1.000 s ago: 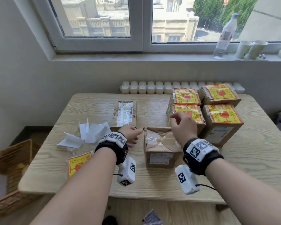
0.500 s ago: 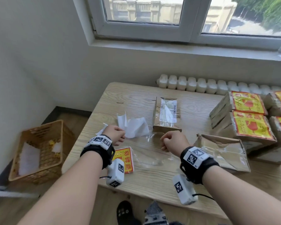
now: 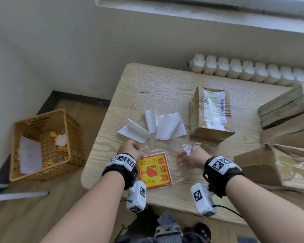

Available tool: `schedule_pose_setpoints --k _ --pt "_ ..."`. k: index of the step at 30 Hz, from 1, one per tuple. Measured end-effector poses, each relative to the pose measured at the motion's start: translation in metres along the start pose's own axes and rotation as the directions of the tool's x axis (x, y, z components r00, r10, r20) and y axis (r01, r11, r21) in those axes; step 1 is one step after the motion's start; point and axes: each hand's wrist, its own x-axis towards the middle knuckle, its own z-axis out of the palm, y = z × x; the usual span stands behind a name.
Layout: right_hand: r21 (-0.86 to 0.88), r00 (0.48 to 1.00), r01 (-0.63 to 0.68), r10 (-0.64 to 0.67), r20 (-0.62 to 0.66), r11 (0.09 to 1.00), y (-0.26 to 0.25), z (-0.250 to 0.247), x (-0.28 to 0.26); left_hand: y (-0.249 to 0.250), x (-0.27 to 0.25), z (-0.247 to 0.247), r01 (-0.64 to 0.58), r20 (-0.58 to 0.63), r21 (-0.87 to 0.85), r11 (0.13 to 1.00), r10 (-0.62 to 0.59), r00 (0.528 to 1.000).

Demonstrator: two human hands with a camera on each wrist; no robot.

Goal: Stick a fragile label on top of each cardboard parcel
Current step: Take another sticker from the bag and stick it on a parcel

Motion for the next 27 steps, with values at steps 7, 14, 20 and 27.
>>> schedule_pose_setpoints --k 7,14,20,27 --pt "-0.012 0.986 0.012 -0.01 0.167 1.0 -0.019 0.013 -0.004 0.016 0.008 0.008 -0.131 0.074 0.02 0.991 0.129 0.989" --pt "0.224 0.995 -0.066 0.048 0.085 0.972 0.004 0.002 -0.006 0.026 0.01 0.017 -0.152 0.122 -0.12 0.981 0.167 0.978" --pt "0.206 0.999 0.035 -0.036 0.001 0.978 0.013 0.016 0.002 0.033 0.01 0.022 -0.123 0.202 -0.2 0.972 0.164 0.965" --pt "0.132 0.997 0.013 -0.003 -0.078 0.991 0.031 0.02 0.035 0.032 0.005 0.022 -0.03 0.323 -0.365 0.931 0.156 0.933"
